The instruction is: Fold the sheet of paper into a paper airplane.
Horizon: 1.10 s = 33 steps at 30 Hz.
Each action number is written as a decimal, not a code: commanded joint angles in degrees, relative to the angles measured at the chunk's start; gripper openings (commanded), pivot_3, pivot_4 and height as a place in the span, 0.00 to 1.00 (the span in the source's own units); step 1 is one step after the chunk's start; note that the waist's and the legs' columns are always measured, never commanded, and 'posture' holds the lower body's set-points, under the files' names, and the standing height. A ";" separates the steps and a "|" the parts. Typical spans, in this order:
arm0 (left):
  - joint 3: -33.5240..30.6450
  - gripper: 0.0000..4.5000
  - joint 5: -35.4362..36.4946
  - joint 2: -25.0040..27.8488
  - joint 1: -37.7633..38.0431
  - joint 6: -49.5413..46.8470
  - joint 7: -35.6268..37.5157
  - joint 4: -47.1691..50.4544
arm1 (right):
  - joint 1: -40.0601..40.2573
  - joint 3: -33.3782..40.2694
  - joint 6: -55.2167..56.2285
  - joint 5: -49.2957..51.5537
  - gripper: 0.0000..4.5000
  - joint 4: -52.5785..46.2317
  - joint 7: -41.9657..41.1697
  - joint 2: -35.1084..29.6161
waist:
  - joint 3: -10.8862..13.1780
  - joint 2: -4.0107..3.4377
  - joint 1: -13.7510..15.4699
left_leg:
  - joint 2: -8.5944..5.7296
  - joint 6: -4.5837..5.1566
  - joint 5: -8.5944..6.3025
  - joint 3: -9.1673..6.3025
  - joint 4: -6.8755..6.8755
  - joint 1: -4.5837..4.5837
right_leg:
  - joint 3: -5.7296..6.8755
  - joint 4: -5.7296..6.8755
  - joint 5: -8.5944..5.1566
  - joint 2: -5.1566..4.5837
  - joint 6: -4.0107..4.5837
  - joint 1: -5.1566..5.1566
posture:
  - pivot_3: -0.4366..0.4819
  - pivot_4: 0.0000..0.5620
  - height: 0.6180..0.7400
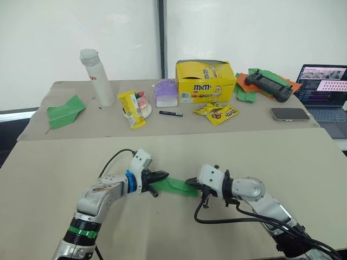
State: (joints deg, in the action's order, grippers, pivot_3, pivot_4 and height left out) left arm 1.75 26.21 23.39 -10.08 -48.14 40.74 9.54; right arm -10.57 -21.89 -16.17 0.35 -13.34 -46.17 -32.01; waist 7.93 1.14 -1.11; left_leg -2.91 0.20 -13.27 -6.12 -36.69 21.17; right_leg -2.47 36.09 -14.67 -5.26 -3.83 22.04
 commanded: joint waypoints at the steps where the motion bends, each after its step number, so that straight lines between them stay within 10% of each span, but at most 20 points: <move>1: -3.51 0.00 -0.85 2.28 2.18 -0.56 -2.90 -0.54 | 0.75 0.06 -0.83 0.54 0.01 2.56 -0.89 0.45 | 0.01 0.01 0.02 | 0.00 0.00 0.00 0.00 0.00 0.00 | 0.00 0.00 0.00 0.00 0.00 0.00 | 0.48 0.27 1.00; 12: -9.41 0.00 8.44 11.59 1.00 4.73 11.19 7.71 | -11.37 17.86 -10.71 25.22 0.01 -5.49 -5.78 3.26 | 1.01 0.04 0.29 | -0.18 -0.09 0.07 -0.01 -0.12 1.26 | -0.06 0.06 0.62 -0.06 0.62 1.26 | 0.48 0.27 1.00; 21: -11.89 0.00 13.88 23.72 6.48 3.34 20.20 15.67 | -14.45 5.01 -26.43 27.97 0.01 -15.96 -12.08 -6.16 | 1.26 -0.07 0.29 | -0.15 -0.05 -0.01 0.05 -0.05 1.71 | -0.01 0.03 0.57 -0.14 0.69 1.80 | 0.48 0.27 1.00; 33: -13.94 0.00 14.17 26.36 12.92 4.24 16.82 19.19 | -17.13 2.27 -19.28 15.72 0.01 -1.69 -3.29 -0.76 | 1.36 0.08 0.34 | -0.15 -0.28 0.25 0.12 -0.23 1.78 | -0.04 0.61 0.66 -0.10 0.79 2.09 | 0.48 0.27 1.00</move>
State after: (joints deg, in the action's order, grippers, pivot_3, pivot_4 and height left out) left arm -10.67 40.00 49.30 2.89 -44.93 57.84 26.85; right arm -25.29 -22.16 -38.02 16.65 -15.26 -50.51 -33.53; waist 9.29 1.22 -0.77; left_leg -3.04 -0.09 -13.00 -6.00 -36.92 22.94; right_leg -2.51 36.74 -14.01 -5.33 -3.03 24.14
